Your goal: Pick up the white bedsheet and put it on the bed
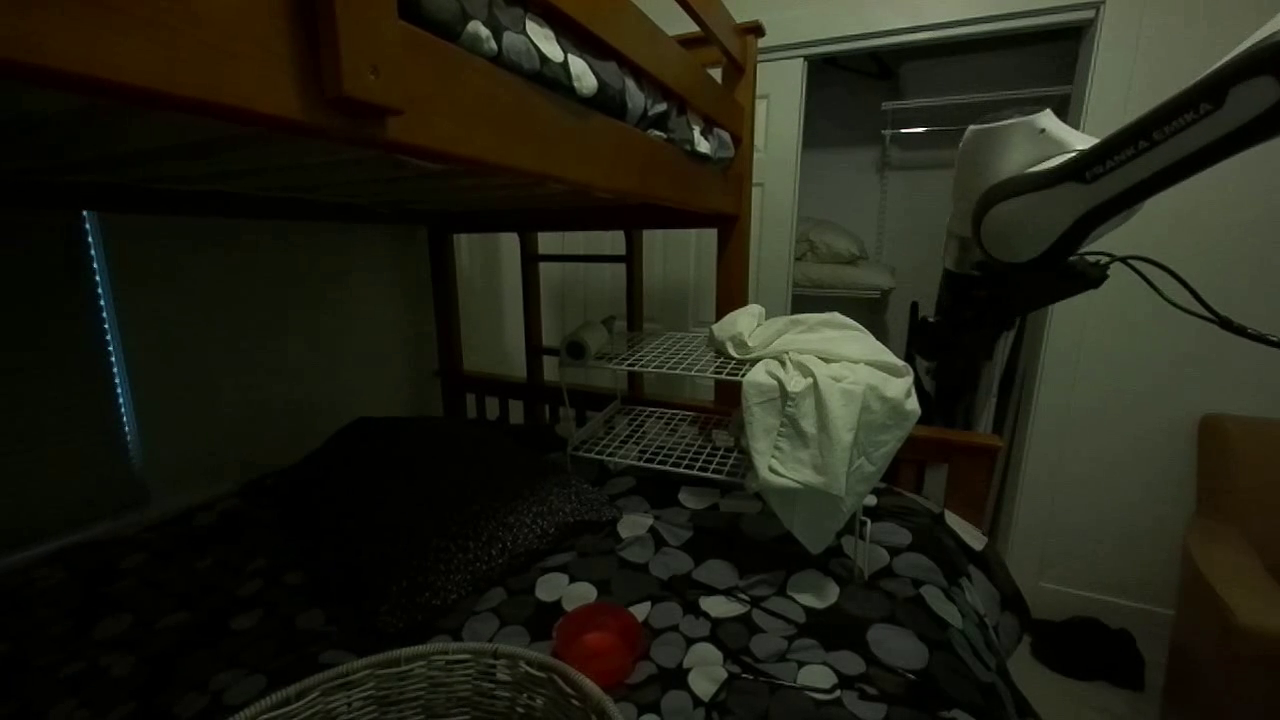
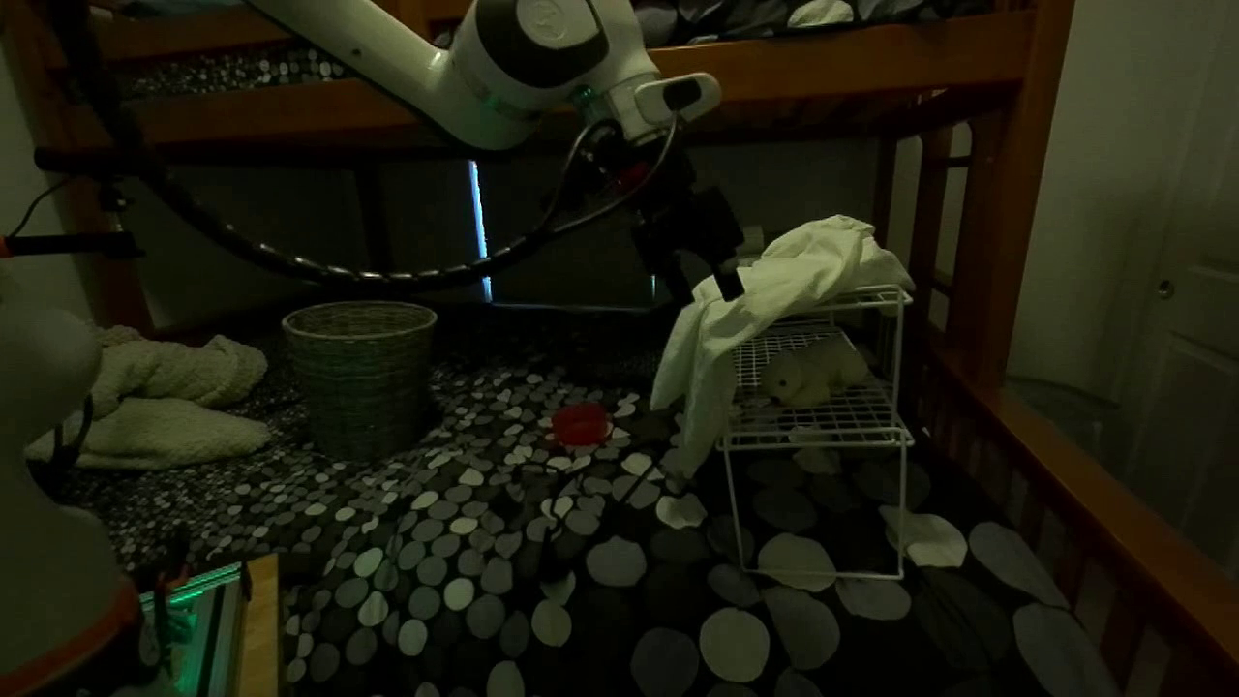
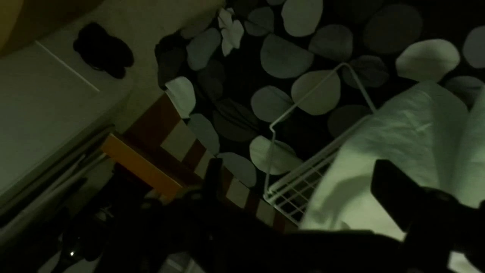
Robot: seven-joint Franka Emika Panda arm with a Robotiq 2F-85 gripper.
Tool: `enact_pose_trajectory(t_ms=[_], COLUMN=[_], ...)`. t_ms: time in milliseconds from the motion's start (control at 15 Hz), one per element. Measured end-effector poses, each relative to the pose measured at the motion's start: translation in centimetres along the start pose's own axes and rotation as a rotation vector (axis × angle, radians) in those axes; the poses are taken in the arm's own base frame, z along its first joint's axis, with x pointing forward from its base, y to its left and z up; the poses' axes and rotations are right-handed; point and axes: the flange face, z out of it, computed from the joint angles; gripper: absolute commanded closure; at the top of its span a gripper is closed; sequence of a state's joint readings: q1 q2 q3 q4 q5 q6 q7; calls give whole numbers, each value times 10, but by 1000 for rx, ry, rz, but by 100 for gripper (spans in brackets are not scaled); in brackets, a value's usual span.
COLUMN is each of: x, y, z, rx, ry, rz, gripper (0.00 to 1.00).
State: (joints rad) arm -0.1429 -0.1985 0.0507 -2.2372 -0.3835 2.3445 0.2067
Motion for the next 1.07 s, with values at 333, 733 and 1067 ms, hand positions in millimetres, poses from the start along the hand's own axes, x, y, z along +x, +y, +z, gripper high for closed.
enact_pose_trajectory(t_ms=[333, 733, 1067], x=[1, 11, 18], y=[14, -2, 15], z=[23, 8, 34], rx=[1, 217, 296], ry=[-48, -37, -63], rz=[78, 37, 105], gripper=[0, 0, 0])
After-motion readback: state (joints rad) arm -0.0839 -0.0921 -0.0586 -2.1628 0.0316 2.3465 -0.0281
